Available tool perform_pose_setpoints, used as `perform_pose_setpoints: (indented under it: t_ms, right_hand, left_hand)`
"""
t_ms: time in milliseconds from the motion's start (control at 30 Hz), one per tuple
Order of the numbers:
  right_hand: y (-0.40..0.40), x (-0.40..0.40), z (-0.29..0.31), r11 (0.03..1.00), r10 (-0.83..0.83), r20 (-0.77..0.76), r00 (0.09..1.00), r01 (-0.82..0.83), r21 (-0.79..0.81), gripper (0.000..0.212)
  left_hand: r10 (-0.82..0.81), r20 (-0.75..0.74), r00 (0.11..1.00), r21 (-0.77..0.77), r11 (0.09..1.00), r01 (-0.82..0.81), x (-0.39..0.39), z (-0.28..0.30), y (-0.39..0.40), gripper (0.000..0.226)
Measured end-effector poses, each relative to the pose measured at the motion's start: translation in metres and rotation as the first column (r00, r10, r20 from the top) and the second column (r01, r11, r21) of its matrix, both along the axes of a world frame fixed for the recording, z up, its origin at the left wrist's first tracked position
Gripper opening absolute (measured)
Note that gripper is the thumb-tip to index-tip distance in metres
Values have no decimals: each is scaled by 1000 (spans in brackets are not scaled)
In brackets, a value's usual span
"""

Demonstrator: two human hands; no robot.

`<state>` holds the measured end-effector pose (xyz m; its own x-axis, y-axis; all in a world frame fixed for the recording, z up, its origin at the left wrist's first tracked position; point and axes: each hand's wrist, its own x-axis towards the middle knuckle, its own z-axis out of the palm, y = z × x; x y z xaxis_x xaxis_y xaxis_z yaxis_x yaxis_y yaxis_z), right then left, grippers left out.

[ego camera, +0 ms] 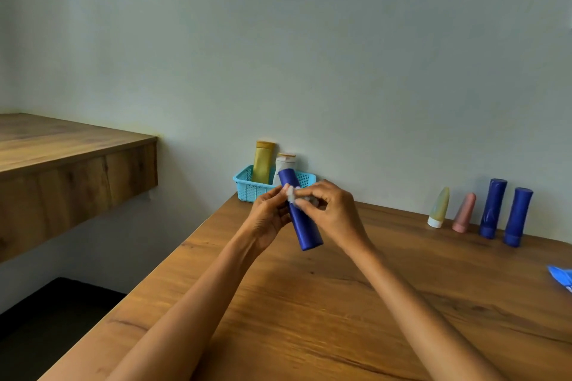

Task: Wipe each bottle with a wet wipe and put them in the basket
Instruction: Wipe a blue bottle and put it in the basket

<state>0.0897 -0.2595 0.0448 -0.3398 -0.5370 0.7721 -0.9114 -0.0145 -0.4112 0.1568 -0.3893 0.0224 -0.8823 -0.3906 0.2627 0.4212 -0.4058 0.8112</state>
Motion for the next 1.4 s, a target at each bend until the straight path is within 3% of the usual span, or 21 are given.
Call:
perform_pose_setpoints:
  t_ms: [133,233,367,500,633,767,867,933,1033,1133,1267,1400]
  right_hand:
    - [-9,7,-4,991,39,-53,998,-32,127,17]
    - [-8,1,-9,993,-19,64,998,12,121,9]
    - [-5,-8,-6,994,-110,215,970,107,29,9]
    - [-5,0,-1,999,-28,81,996,31,-39,17]
    - [-3,1,-6,991,76,24,997,-78,109,17]
    - [3,-12,-15,989,-27,96,995,13,148,14]
    - [1,-12,-13,995,-96,99,990,92,49,16]
    - [-2,-5,-9,999,-48,56,997,47,12,17]
    - [-3,3,-8,988,70,1,998,-69,136,16]
    - [-2,0,-16,977,55,11,998,-56,206,12]
    - [2,-11,-21,995,-33,115,993,21,97,11]
    - [2,-12,-10,998,-68,107,992,68,5,15]
  left_hand:
    - [81,-3,997,38,996,-81,9,-1,-14,24]
    - [99,4,995,64,993,-99,12,-1,-19,19]
    - [-8,4,1000,33,999,8,8,-4,-4,29]
    - [-41,-38,998,12,999,41,6,-2,-1,30]
    - [97,-82,992,82,993,-90,14,0,-22,23]
    - [141,-67,988,105,985,-134,15,-2,-30,21]
    - [74,-49,996,81,994,-70,7,-5,-15,18]
    - [76,-60,995,80,994,-71,4,-4,-9,16]
    - [168,-63,984,121,980,-160,7,-3,-18,16]
    - [232,-48,971,179,959,-221,12,-7,-31,17]
    - [195,-56,979,158,970,-184,11,-5,-25,18]
    - [52,-58,997,62,997,-48,4,-5,-2,17]
